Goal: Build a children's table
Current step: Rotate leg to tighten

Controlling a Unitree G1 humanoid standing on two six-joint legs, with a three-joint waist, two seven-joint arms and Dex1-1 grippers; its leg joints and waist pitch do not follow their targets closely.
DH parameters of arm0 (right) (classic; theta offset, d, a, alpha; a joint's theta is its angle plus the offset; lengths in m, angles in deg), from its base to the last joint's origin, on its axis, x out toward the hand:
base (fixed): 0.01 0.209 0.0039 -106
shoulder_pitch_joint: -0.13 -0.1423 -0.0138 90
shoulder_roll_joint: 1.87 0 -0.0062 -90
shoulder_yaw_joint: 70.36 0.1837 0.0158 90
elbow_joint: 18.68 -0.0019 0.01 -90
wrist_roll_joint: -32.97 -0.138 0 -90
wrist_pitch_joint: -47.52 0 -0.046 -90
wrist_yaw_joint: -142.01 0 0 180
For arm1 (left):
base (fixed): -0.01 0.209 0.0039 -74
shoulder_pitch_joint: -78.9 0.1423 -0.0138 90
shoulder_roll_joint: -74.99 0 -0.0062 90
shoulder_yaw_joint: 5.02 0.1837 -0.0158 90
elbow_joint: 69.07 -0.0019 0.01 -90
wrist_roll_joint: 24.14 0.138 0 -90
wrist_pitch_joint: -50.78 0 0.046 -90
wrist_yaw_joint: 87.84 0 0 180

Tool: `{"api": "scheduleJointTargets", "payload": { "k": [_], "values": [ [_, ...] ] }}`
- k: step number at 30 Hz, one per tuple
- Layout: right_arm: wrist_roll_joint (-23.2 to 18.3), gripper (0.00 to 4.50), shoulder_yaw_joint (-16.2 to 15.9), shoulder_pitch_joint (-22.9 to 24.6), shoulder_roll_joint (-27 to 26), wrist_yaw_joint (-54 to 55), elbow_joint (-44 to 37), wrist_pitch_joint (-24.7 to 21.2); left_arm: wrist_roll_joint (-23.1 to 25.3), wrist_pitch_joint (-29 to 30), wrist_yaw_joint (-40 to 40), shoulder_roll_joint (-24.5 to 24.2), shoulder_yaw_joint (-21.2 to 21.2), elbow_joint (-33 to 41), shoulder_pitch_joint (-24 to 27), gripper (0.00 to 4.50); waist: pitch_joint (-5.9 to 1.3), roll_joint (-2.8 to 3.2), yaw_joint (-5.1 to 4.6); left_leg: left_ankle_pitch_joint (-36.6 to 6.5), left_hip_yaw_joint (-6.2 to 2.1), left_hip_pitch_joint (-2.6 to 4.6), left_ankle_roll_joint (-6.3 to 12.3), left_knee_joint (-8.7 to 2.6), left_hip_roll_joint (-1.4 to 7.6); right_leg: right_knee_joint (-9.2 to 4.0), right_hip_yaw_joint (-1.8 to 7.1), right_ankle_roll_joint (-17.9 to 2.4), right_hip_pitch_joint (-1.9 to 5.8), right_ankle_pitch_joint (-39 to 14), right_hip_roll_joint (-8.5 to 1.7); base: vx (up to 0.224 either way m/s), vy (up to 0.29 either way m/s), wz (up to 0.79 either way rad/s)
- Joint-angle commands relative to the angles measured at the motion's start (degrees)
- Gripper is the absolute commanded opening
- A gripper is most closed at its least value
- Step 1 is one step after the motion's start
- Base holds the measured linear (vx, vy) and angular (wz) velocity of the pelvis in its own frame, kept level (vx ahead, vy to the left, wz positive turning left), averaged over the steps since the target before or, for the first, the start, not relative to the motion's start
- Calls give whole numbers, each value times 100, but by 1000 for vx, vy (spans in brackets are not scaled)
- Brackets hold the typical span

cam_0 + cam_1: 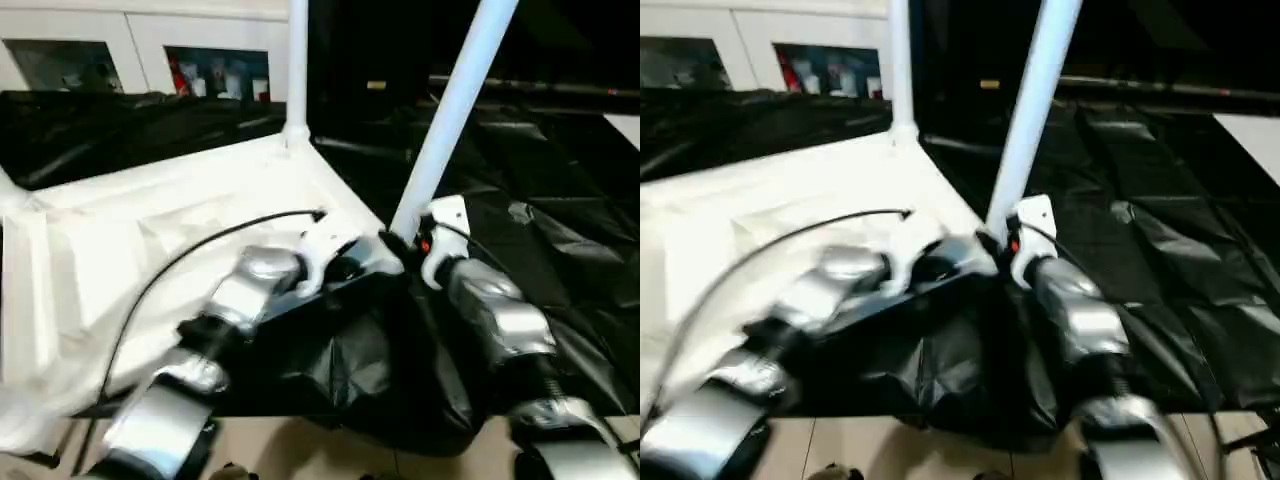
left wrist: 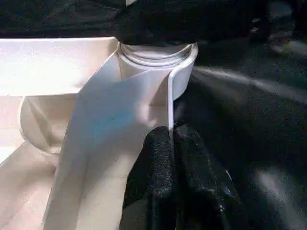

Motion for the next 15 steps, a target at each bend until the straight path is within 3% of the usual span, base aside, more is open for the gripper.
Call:
{"api": "scheduleJointTargets", "payload": {
  "k": [1, 3, 5, 6, 10, 15],
  "values": [
    [126, 203, -130, 49, -386, 436, 524, -144, 126, -122, -605, 287, -80, -429, -248, 0, -374, -6, 1, -1346, -41, 63, -25, -355, 32, -462, 114, -976, 233, -1262, -215, 0, 0, 0],
    [95, 203, -122, 22, -457, 409, 565, -73, 189, -235, -564, 319, -8, -480, -302, 0, -381, -22, 26, -1281, -33, 50, 49, -344, 26, -451, 115, -1005, 261, -938, -217, 0, 0, 0],
    [38, 203, -47, -1, -467, 367, 583, 45, 234, -292, -413, 265, 76, -446, -296, 0, -374, 12, 32, -1292, -38, 49, 91, -350, 30, -439, 109, -1041, 265, -816, -215, 0, 0, 0],
    [21, 236, -29, -6, -472, 357, 584, 73, 235, -301, -385, 253, 85, -444, -294, 0, -373, 2, 30, -1320, -36, 46, 103, -350, 31, -448, 109, -1048, 269, -824, -220, 0, 0, 0],
    [-126, 272, 84, -16, -370, 62, 466, 212, 234, -436, -108, 77, 141, -477, -224, 0, -375, 26, 28, -1479, -50, 55, 74, -366, 42, -455, 106, -1086, 276, -970, -224, 0, 0, 0],
    [-109, 303, -130, 154, 12, -749, 97, 257, 216, -510, 207, -156, 98, -468, -147, 0, -376, 11, 39, -1377, -52, 37, 135, -363, 47, -430, 102, -1168, 302, -714, -225, 0, 0, 0]
  ]
}}
